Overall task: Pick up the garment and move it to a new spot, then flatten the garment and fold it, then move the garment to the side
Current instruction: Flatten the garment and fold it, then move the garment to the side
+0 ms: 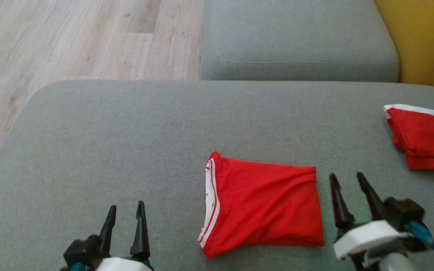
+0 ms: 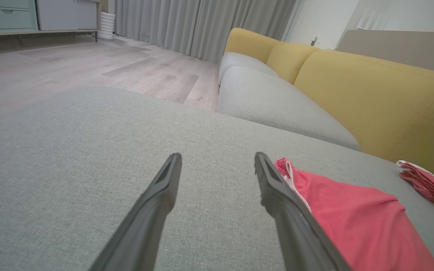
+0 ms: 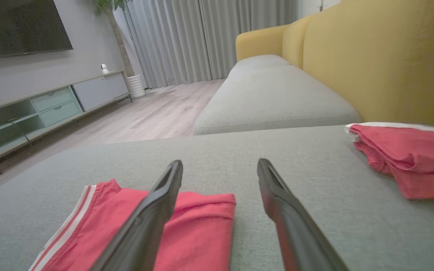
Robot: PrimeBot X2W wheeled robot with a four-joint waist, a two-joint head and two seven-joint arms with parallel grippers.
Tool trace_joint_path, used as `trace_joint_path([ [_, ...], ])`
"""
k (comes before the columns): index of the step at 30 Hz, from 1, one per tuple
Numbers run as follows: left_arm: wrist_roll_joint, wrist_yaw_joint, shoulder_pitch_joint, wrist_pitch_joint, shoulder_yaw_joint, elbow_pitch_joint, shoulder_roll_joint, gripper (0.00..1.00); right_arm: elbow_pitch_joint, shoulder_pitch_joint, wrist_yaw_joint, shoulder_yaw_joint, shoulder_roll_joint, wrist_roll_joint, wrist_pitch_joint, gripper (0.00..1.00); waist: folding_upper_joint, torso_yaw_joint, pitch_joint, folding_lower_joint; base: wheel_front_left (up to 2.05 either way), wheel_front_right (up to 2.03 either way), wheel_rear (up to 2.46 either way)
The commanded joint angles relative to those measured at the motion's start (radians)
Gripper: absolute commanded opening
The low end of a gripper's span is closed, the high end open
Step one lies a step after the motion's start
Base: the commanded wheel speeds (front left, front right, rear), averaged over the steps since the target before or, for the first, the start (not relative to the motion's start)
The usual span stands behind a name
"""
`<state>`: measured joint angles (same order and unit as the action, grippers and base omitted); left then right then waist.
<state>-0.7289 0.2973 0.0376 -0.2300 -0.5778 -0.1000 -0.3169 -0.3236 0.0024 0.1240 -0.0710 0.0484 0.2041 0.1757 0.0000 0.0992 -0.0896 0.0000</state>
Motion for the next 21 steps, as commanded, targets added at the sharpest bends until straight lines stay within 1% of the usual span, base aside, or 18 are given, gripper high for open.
trace_joint_path([
  [1, 0.008, -0.007, -0.039, -0.011, 0.036, 0.024, -0.010, 1.00, 0.040, -0.024, 0.007, -0.016, 0.002, 0.003, -0.002, 1.00, 0.0000, -0.003, -0.004, 0.0000, 0.00, 0.00, 0.00],
  [4, 0.004, -0.010, -0.025, -0.013, 0.036, 0.026, -0.012, 1.00, 0.079, 0.024, 0.007, 0.014, 0.002, 0.012, -0.009, 1.00, 0.0000, -0.008, -0.013, 0.0000, 0.00, 0.00, 0.00],
  [8, 0.000, -0.015, -0.011, -0.012, 0.032, 0.025, -0.016, 1.00, 0.104, 0.066, 0.007, 0.028, 0.002, 0.018, -0.021, 1.00, 0.0000, -0.014, -0.021, 0.0000, 0.00, 0.00, 0.00],
  [21, 0.002, -0.005, -0.008, -0.001, 0.027, 0.017, -0.030, 1.00, 0.102, 0.093, 0.007, 0.039, 0.002, 0.016, -0.035, 1.00, 0.0000, -0.014, -0.022, 0.0000, 0.00, 0.00, 0.00],
])
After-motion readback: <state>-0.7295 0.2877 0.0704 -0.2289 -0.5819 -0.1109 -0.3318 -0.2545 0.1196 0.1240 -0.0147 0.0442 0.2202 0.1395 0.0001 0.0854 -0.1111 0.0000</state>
